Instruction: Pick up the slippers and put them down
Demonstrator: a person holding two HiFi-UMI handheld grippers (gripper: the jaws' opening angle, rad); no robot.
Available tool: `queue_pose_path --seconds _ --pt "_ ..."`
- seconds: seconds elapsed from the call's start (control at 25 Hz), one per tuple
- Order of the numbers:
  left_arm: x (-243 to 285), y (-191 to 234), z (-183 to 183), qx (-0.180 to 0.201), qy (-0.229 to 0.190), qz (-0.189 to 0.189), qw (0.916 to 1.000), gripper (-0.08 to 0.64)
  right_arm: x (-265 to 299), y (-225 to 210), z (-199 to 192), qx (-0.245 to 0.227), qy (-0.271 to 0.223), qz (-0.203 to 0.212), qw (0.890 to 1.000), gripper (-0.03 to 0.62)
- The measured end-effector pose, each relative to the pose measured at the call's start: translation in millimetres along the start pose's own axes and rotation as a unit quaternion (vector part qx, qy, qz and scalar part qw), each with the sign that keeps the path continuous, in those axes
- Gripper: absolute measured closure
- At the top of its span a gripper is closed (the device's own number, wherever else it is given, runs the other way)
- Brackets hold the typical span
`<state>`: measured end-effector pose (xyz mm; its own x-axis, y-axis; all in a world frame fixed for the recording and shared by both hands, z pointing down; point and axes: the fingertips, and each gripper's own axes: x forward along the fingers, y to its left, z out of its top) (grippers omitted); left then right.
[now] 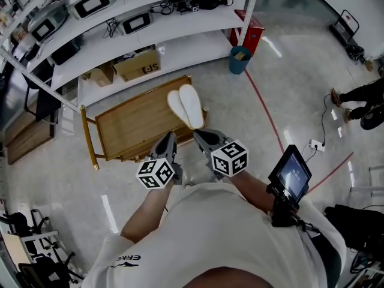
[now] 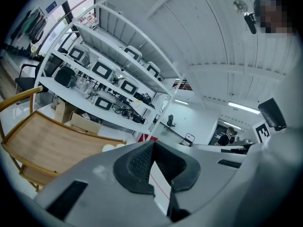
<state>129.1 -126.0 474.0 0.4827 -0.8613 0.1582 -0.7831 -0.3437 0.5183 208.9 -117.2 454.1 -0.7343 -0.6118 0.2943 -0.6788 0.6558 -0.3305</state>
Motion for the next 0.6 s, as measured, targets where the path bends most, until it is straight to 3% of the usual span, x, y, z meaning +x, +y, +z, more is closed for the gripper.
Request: queue_pose_path --seconds 0.6 --pt "2 -25 0 0.010 -0.004 -0.022 0.9997 0.557 -19 1 9 -0.001 -0.025 -0.011 1.000 0.586"
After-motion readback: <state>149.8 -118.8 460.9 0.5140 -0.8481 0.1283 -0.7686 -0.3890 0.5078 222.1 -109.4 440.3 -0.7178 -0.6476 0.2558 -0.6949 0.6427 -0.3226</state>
